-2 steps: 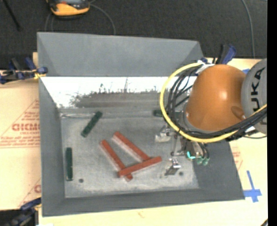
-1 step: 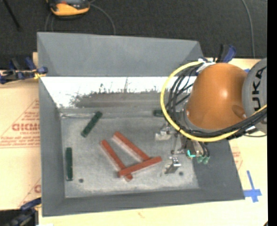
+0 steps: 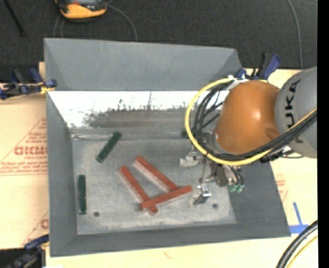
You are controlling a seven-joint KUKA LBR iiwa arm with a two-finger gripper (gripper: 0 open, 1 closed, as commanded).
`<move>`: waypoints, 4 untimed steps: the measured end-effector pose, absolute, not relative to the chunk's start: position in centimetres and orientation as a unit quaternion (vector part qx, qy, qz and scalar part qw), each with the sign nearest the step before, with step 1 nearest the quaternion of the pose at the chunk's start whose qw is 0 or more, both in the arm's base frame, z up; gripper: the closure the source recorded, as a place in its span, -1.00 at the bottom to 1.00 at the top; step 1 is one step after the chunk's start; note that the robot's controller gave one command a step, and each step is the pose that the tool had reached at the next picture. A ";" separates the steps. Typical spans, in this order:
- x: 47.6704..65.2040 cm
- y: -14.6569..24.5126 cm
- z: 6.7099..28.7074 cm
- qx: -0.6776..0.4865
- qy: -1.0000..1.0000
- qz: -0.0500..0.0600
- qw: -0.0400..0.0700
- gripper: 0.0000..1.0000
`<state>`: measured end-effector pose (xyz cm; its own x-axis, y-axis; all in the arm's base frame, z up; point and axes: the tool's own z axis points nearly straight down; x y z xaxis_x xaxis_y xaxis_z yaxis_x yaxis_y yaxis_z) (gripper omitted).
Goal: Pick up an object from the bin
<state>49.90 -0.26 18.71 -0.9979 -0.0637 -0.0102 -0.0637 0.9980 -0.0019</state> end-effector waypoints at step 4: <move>55.0 -3.7 11.7 -0.055 0.999 0.002 0.002 1.00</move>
Offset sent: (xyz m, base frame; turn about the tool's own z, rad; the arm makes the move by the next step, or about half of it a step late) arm 0.0304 0.0115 -0.1171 -0.0722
